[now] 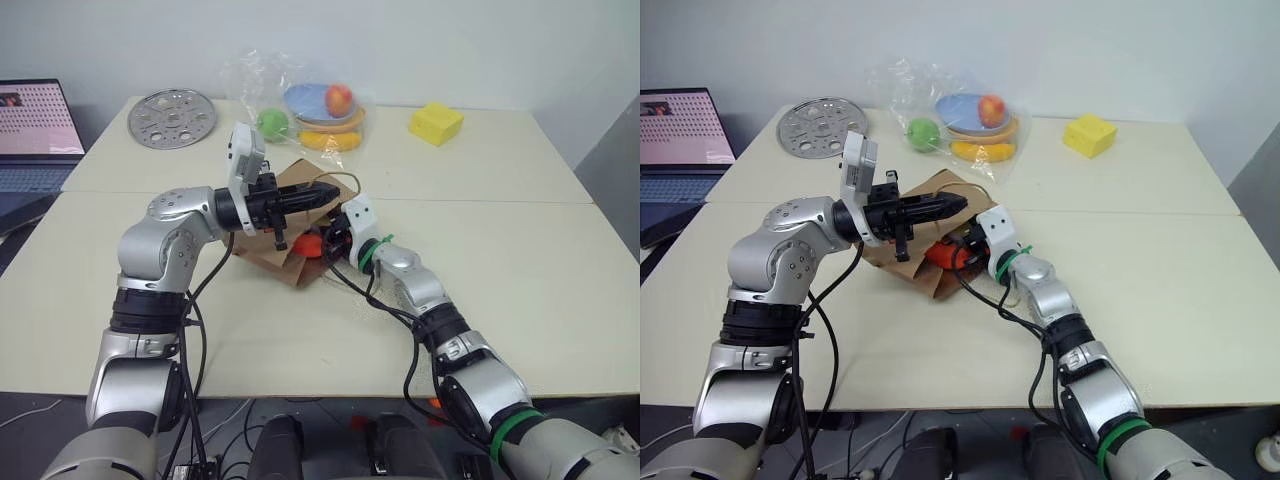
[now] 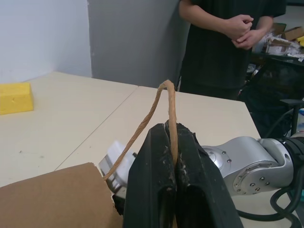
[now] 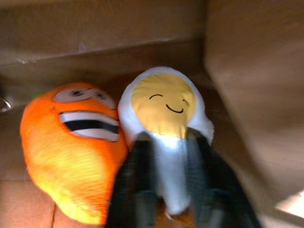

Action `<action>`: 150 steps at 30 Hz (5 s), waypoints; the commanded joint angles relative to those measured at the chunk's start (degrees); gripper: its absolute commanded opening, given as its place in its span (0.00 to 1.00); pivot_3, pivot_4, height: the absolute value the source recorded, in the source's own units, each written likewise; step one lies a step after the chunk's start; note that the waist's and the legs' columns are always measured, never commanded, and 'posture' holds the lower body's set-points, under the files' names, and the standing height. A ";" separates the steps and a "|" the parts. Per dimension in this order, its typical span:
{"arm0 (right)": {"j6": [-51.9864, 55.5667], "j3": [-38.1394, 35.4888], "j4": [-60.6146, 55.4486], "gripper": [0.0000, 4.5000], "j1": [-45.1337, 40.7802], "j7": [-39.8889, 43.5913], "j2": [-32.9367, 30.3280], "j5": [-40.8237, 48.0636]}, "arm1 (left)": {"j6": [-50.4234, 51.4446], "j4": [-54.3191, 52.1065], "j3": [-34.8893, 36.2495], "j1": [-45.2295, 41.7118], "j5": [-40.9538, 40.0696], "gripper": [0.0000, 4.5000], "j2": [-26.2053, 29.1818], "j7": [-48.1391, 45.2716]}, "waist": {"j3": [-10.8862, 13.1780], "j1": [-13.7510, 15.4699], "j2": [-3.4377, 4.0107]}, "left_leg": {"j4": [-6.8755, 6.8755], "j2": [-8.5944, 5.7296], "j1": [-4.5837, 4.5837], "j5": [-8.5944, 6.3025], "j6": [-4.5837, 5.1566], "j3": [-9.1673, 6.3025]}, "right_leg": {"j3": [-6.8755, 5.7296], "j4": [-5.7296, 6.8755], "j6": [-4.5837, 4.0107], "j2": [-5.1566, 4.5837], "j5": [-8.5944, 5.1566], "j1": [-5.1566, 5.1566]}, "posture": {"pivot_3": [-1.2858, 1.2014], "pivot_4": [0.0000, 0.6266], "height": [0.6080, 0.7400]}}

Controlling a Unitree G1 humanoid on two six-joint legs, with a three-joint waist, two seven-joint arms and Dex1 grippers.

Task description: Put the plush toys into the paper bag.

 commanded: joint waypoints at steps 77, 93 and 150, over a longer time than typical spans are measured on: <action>12.68 0.03 -56.07 0.28 17.43 0.65 -16.16 -3.32 | -11.90 14.58 1.39 -9.78 7.82 0.14 -6.51 2.42 | 0.01 0.16 -0.02 | 0.05 -0.03 -0.07 -0.01 -0.01 -0.02 | 0.01 -0.05 0.08 0.05 0.01 -0.01 | 0.52 0.24 1.00; 54.88 -25.43 -69.22 1.00 3.44 5.82 -26.20 48.27 | 2.54 -21.78 8.96 21.68 0.30 0.99 6.40 12.26 | 0.04 0.28 0.02 | 0.02 0.16 0.09 0.00 -0.01 -0.09 | -0.05 -0.03 -0.09 -0.29 -0.07 0.14 | 0.52 0.24 1.00; 48.54 -27.61 -66.65 1.00 13.96 -2.94 -72.00 93.38 | -24.21 35.30 -9.52 -4.47 11.89 0.01 -9.03 -22.44 | 0.00 0.26 -0.05 | -0.07 -0.01 -0.13 -0.07 0.20 0.27 | -0.01 -0.60 -0.07 -0.22 -0.08 0.13 | 0.52 0.24 1.00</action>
